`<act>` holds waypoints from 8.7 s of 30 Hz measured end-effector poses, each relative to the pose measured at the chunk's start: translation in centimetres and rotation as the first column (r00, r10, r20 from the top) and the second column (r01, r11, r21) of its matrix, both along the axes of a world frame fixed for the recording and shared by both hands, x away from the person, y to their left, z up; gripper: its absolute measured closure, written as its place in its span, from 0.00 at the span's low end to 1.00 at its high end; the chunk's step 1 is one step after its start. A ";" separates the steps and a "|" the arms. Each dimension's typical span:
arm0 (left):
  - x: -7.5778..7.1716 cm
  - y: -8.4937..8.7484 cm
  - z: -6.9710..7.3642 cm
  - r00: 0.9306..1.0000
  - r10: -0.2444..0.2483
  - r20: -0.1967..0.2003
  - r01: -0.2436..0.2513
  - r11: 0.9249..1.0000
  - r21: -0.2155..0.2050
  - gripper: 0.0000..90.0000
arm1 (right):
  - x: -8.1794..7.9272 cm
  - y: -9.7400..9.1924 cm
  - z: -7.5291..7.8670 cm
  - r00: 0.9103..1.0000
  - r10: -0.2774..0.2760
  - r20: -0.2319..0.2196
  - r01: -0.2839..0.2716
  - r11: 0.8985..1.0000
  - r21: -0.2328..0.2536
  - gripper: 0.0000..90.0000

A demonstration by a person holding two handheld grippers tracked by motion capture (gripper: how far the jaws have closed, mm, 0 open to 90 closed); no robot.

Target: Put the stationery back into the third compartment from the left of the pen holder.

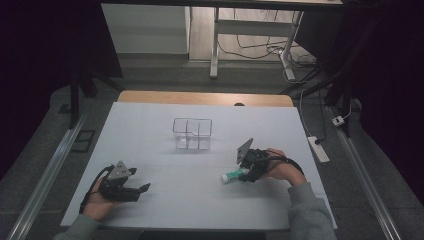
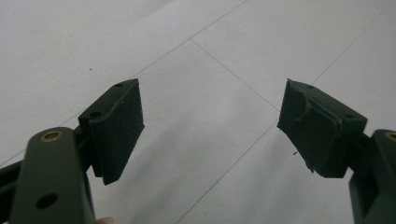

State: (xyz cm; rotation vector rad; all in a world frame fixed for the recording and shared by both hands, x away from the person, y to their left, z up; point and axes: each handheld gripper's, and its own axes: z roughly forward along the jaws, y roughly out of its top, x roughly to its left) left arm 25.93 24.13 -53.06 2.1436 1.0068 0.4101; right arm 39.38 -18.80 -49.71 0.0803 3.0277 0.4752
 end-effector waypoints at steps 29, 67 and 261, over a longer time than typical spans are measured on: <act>-0.2 0.1 0.1 1.000 0.015 0.011 -0.015 1.000 -0.003 0.24 | -0.4 -0.1 2.5 0.997 -0.063 -0.040 0.070 0.976 0.207 0.72; 0.0 -2.2 2.1 0.993 -0.046 0.111 0.041 0.998 0.049 0.24 | -1.7 2.6 2.9 0.968 -0.218 -0.123 0.246 0.916 0.318 0.72; 3.6 -7.5 4.3 0.976 -0.181 0.123 0.183 0.983 -0.004 0.36 | -3.1 2.1 6.4 0.932 -0.334 -0.143 0.298 0.480 0.825 0.71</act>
